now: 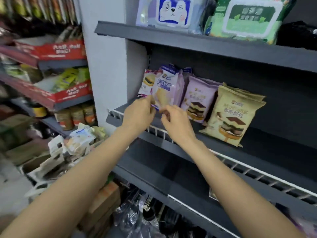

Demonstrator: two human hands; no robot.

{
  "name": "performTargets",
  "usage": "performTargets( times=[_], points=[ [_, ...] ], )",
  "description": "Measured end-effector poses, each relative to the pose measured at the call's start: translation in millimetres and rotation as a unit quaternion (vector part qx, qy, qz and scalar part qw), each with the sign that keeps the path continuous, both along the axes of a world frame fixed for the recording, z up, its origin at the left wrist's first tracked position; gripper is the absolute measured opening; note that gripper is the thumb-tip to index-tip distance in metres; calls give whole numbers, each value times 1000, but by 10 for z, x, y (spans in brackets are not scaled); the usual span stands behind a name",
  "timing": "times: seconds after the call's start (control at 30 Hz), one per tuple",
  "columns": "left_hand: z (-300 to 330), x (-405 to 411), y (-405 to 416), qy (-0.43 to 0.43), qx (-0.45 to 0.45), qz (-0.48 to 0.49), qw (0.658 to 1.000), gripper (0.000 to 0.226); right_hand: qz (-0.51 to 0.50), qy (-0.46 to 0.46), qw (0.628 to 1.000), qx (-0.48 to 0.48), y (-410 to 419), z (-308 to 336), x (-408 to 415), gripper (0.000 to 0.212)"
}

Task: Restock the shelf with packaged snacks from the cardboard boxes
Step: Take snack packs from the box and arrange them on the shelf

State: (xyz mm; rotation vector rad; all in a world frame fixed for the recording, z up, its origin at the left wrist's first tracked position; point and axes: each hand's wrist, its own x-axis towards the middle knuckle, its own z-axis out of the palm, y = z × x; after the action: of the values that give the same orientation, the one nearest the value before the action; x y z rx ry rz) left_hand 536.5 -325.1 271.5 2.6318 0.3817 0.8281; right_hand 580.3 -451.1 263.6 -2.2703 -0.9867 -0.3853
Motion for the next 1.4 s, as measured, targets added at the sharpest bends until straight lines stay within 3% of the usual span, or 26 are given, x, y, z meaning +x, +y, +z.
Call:
performTargets(
  times=[0.3,0.53,0.7,0.8,1.03,1.17,1.23,1.3,1.4],
  points=[
    [-1098,-2006,1664,47,-97,228,968,20,196,115,963,-143,1791,-976,-1466,22],
    [-2105,-3424,2825,212,-180,282,918,20,225,238,903,-277,3034,-2042,-2649,23],
    [-2767,-4059,3389,350,-205,252,879,28,204,317,852,-364,3573,-2829,-3177,25],
    [-3136,-4265,3570,427,-246,239,837,27,177,368,818,-405,3727,-3216,-3361,28],
    [-4014,-4638,3645,608,-275,166,726,66,139,493,733,-447,3834,-4144,-3723,75],
    [-4302,-4794,3601,610,-234,280,704,59,105,481,714,-498,3901,-4419,-3848,119],
    [-4304,-4821,3548,602,-210,364,679,60,79,506,697,-502,3947,-4489,-3845,131],
    [-4309,-4864,3523,584,-243,415,654,60,58,533,692,-484,3967,-4498,-3786,128],
    [-4371,-4935,3560,546,-327,382,671,51,67,525,711,-463,3937,-4444,-3723,110]
  ],
)
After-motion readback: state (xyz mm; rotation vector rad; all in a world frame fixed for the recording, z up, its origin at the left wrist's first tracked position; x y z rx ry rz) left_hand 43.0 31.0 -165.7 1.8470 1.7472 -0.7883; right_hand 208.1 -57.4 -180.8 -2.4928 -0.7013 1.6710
